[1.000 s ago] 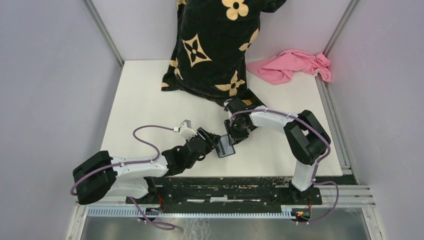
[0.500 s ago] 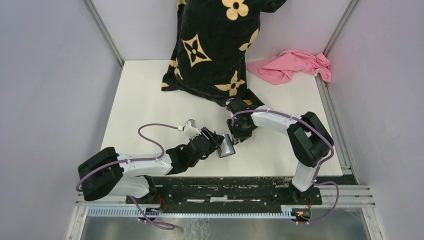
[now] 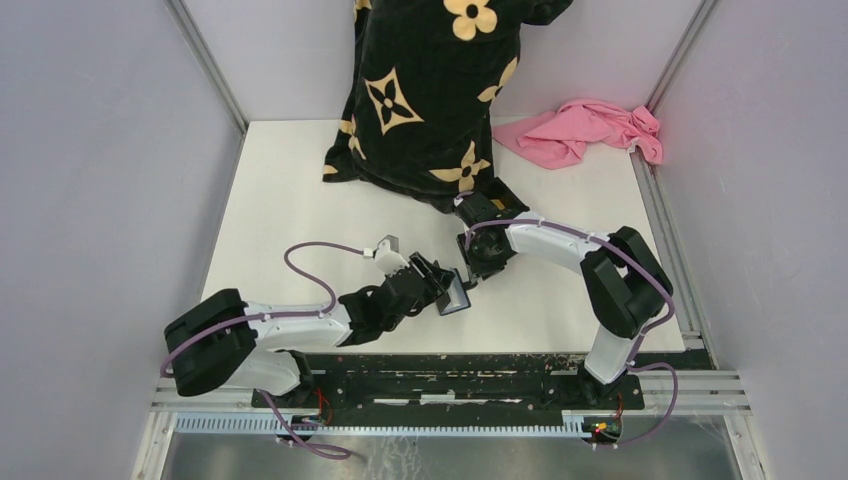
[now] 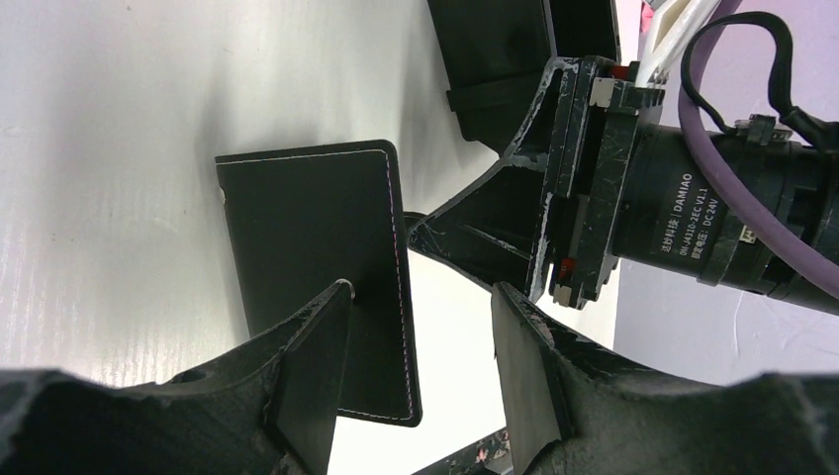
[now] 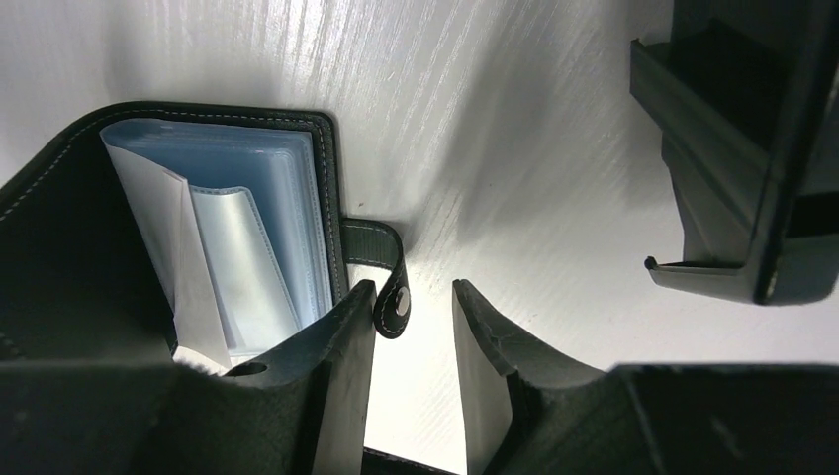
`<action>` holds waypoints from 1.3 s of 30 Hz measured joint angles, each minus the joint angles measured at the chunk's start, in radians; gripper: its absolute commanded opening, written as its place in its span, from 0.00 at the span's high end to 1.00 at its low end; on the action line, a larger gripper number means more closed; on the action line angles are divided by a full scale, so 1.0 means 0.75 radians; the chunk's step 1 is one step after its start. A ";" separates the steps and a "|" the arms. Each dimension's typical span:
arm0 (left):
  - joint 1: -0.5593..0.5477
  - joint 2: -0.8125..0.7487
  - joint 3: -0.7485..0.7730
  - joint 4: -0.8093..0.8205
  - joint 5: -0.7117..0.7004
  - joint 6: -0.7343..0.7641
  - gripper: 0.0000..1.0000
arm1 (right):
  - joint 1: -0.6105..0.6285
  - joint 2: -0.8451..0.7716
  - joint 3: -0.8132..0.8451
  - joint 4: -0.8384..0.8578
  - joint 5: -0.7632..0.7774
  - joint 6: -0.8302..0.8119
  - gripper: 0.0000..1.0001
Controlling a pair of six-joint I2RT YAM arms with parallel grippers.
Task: Put the credit cards into the card holder
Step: Close the card holder at the center of the board.
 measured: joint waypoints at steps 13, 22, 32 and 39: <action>0.000 0.058 0.017 0.037 0.039 0.005 0.40 | 0.000 -0.027 0.000 0.004 0.027 0.008 0.70; 0.000 0.064 0.015 0.087 0.074 0.005 0.47 | 0.000 -0.028 0.000 0.012 0.056 0.014 0.74; 0.000 0.064 -0.007 0.110 0.114 0.005 0.55 | 0.000 -0.028 0.000 0.012 0.067 0.016 0.75; -0.001 0.104 -0.021 0.117 0.152 0.005 0.64 | 0.000 -0.028 0.000 0.011 0.071 0.016 0.77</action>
